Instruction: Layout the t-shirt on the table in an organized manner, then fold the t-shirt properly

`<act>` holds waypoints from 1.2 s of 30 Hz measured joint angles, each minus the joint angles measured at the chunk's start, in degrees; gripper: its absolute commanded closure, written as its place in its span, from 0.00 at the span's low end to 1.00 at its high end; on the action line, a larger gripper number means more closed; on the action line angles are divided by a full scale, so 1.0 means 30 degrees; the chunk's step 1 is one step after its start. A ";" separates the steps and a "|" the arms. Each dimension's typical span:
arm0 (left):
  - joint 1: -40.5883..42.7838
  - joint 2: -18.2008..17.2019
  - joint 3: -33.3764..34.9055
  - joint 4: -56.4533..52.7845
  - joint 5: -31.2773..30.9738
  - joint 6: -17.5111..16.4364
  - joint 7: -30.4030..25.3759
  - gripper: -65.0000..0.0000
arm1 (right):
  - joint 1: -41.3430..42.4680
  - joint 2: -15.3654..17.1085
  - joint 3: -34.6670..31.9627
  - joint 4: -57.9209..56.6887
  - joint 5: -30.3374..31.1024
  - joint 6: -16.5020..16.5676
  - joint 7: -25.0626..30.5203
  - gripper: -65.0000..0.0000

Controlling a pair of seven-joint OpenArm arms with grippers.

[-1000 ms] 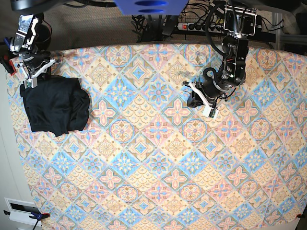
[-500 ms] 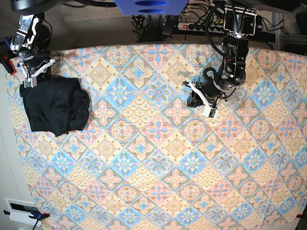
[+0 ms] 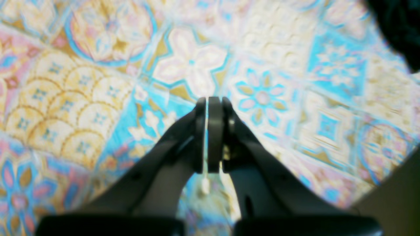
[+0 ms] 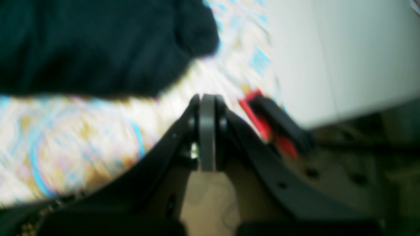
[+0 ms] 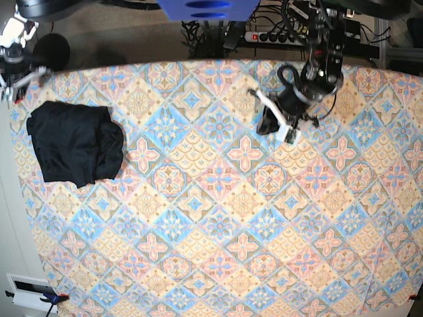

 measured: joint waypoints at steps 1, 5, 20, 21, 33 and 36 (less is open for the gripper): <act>0.0729 -0.0015 0.0007 0.0488 0.0022 0.0007 0.0175 1.00 | -0.0546 -0.0226 0.0175 0.0364 -0.0029 0.0007 0.0080 1.00; 0.2652 -0.0036 0.0073 0.1690 -0.0058 -0.0080 0.1224 1.00 | -0.2426 -0.0765 0.0925 0.2288 0.0095 0.0138 0.0903 1.00; 0.9755 -0.0051 0.0117 0.1668 -0.2412 0.0007 0.1020 1.00 | -1.0003 -0.0918 -0.3861 0.2863 0.0109 0.0036 0.3606 1.00; 1.0083 -0.0066 0.0117 0.1537 -0.2324 0.0000 0.0991 1.00 | -1.0280 -0.0867 -0.4393 0.2790 0.0109 0.0051 0.3636 1.00; 0.9668 0.0058 0.0670 -0.8182 0.1668 0.0233 -0.3854 1.00 | -0.8677 -0.0729 -1.1511 -0.7278 -0.0095 0.0095 0.3242 1.00; 0.7854 -0.0044 0.1894 -1.2342 0.2222 0.0102 -0.6135 1.00 | -0.4379 -0.0605 -1.2560 -1.1213 0.0189 -0.0080 0.4255 1.00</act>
